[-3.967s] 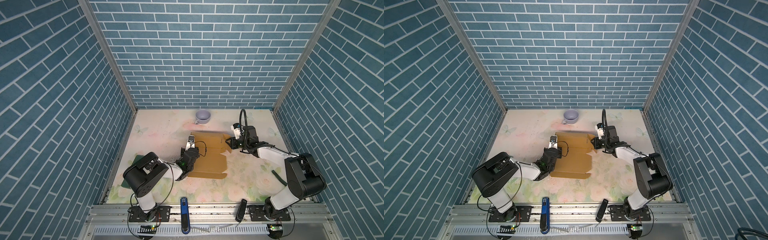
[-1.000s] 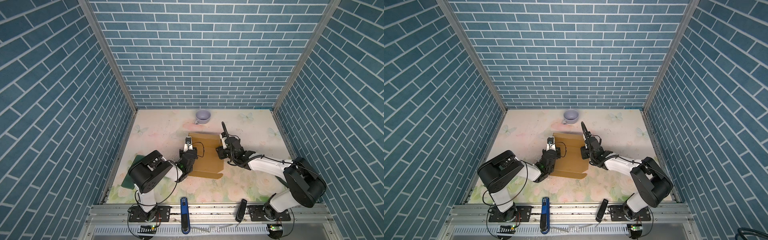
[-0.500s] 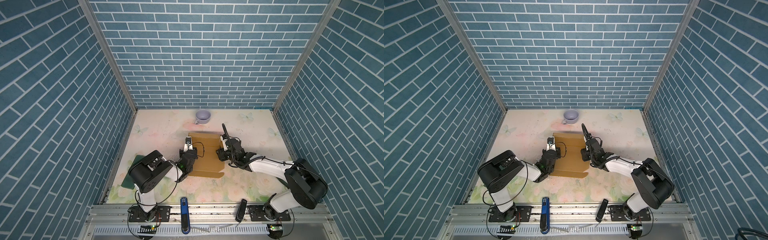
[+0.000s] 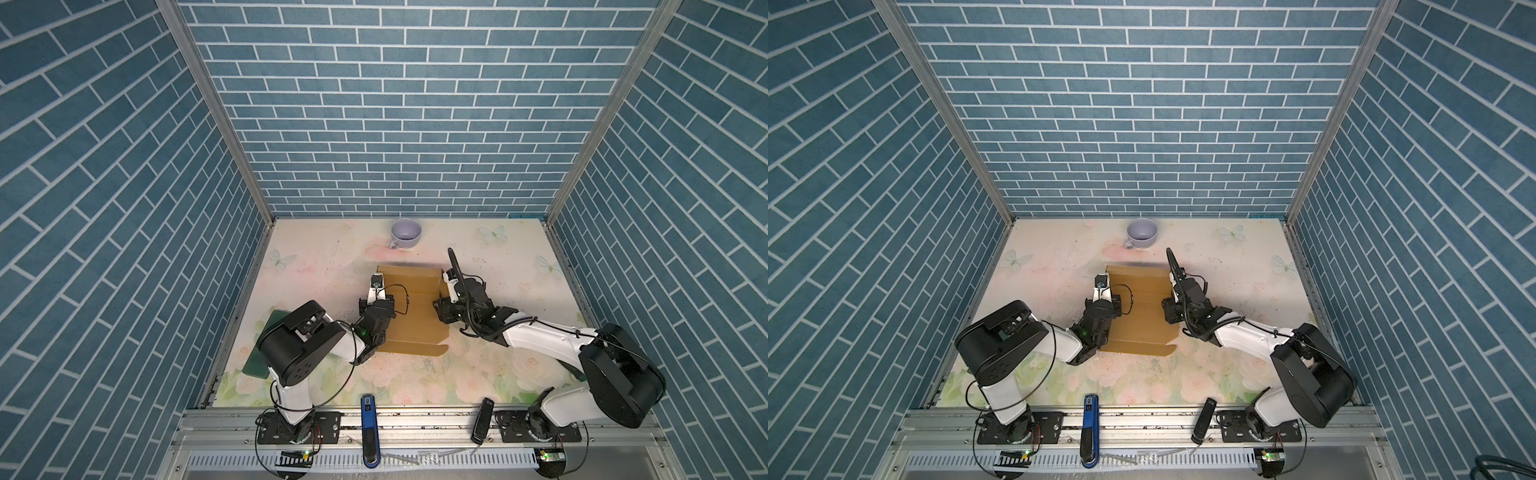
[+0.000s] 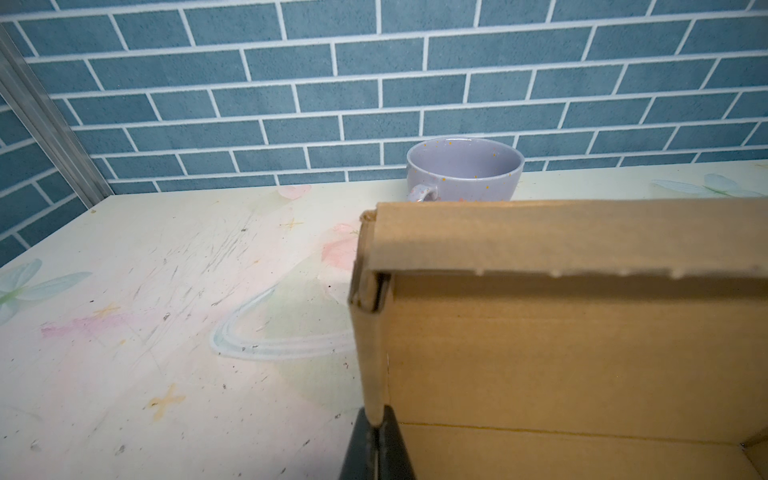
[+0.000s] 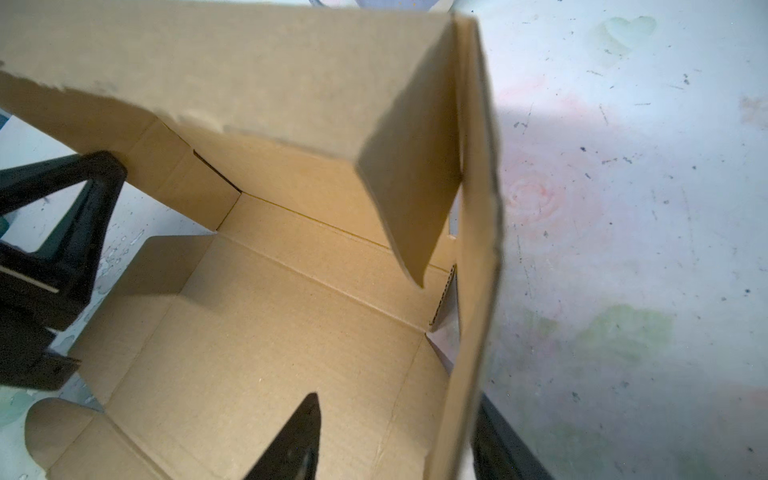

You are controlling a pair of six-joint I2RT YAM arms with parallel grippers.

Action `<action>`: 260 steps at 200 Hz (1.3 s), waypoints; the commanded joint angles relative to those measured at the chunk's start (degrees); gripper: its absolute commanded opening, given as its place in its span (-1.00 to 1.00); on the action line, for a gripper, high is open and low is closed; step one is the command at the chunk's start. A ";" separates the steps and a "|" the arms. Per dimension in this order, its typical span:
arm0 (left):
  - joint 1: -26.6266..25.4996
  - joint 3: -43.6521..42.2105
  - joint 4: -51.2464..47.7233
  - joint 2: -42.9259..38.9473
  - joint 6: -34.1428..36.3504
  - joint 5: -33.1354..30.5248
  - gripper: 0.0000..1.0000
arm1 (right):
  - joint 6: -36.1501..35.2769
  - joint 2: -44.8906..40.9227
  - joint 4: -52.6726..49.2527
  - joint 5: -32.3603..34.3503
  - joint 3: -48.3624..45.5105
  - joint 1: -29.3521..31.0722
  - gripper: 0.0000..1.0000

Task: Fold the paper box

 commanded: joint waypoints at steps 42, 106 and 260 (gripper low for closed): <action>-0.24 -0.65 -5.19 2.06 1.24 1.72 -1.00 | -0.92 -8.91 -6.47 -0.81 -1.54 0.32 0.17; -0.24 -0.93 -5.30 1.86 1.51 1.49 -1.00 | -4.53 -21.42 -18.19 4.64 -1.33 -0.10 0.17; -0.24 -0.43 -6.09 2.27 1.30 1.79 -1.00 | -10.02 -4.49 -5.86 -8.23 0.56 -12.25 0.07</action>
